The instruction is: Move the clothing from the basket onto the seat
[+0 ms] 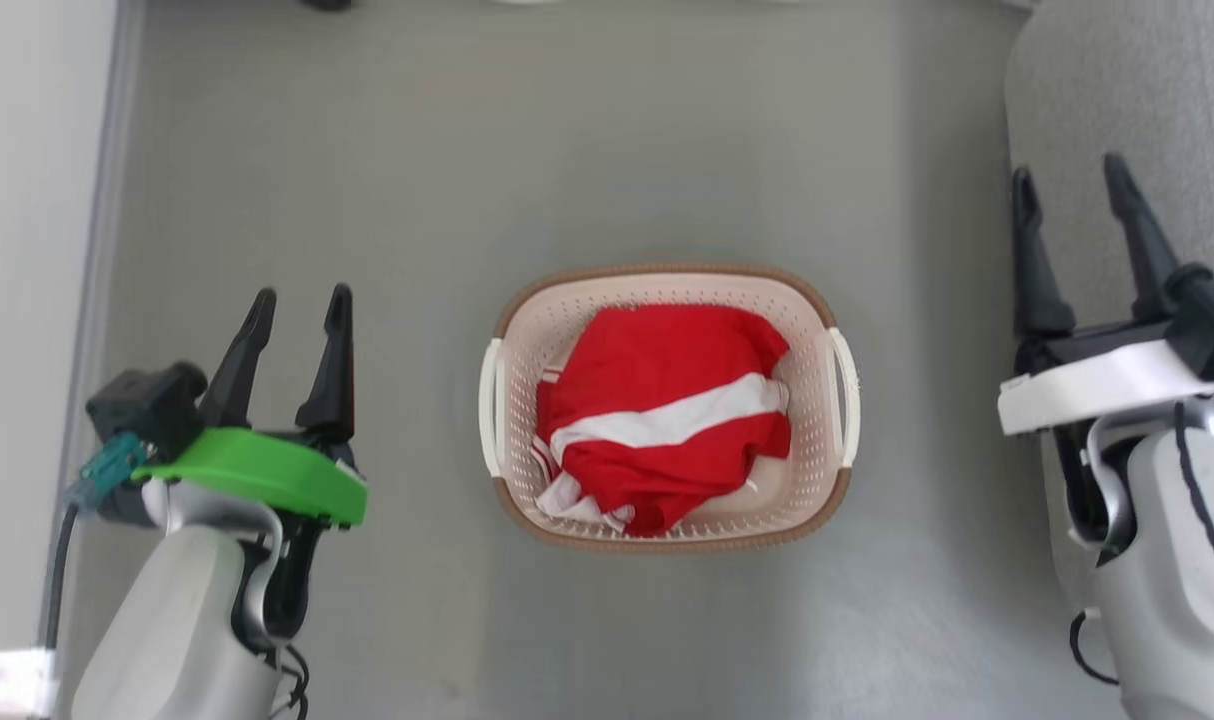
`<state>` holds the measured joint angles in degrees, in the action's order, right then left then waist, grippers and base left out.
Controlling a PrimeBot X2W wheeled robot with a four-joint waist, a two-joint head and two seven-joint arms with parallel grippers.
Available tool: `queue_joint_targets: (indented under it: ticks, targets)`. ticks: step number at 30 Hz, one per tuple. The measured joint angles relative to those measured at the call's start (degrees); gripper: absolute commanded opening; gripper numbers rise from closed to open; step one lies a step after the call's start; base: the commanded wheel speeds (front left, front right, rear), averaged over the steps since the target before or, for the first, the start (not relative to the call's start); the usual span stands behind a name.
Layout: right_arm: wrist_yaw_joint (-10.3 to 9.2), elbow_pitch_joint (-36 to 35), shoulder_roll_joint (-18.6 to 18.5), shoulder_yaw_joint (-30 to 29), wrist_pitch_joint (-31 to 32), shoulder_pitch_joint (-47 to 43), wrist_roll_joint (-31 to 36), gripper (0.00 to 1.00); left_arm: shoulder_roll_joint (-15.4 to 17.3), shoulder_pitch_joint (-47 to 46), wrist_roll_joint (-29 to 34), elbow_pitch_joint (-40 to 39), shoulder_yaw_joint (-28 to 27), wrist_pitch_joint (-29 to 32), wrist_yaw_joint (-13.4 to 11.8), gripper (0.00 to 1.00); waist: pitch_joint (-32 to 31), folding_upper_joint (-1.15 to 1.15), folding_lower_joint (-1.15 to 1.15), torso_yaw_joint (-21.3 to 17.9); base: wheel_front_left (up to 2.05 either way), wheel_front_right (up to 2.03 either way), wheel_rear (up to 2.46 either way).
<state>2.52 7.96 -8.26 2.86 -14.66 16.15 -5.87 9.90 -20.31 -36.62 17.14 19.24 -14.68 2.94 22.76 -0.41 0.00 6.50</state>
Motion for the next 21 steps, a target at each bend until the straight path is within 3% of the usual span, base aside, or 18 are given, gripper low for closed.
queue_joint_targets:
  ticks: [9, 21]
  targets:
    - [1.00, 2.1, 1.6, 1.9, 0.0, -4.8, 0.0, 1.00, 0.6, 8.4, 2.3, -1.4, -4.6, 0.0, 0.0, 1.00, -7.7, 0.00, 0.00, 0.8, 0.00, 0.00, 0.00]
    - [1.08, 4.5, 2.8, 2.4, 0.0, -12.4, -0.3, 1.00, 0.8, 18.8, 3.2, -2.9, -6.9, 0.0, 0.1, 1.00, -17.5, 0.00, 0.00, -1.0, 0.00, 0.00, 0.00]
